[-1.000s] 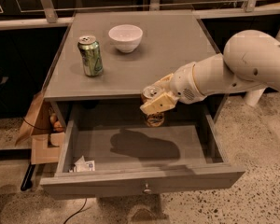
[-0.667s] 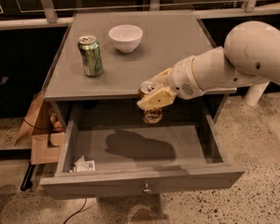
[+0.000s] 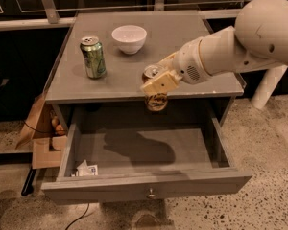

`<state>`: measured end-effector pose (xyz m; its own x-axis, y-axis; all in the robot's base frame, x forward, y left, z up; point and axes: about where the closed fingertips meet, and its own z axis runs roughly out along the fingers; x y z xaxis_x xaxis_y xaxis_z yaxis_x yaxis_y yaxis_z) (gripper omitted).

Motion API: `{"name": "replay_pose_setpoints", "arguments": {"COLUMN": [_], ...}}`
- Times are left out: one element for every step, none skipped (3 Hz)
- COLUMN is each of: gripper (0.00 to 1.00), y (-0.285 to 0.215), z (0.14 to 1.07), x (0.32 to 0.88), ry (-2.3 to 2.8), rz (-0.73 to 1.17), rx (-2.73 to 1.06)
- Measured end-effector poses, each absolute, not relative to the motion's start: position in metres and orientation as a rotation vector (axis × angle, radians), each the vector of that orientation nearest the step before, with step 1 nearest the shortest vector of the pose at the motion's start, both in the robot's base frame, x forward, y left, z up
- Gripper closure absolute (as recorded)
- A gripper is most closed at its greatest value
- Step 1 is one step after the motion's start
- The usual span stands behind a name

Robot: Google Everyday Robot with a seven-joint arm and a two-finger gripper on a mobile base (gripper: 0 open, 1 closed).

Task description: Pick orange can from top drawer and place on counter

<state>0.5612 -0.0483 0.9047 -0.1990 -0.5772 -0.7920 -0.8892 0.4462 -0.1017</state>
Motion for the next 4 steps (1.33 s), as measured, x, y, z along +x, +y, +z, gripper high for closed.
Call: {"name": "replay_pose_setpoints", "arguments": {"gripper": [1.00,1.00,1.00,1.00], "y": [-0.051,-0.053,-0.057,-0.060], "z": [0.916,0.926,0.934,0.933], "x": [0.587,0.609,0.628,0.640], "ry": [1.885,1.881,1.881,1.893], "rz": [0.471,0.464,0.466,0.484], "rx": [-1.209,-1.188,-1.153,-1.118]}}
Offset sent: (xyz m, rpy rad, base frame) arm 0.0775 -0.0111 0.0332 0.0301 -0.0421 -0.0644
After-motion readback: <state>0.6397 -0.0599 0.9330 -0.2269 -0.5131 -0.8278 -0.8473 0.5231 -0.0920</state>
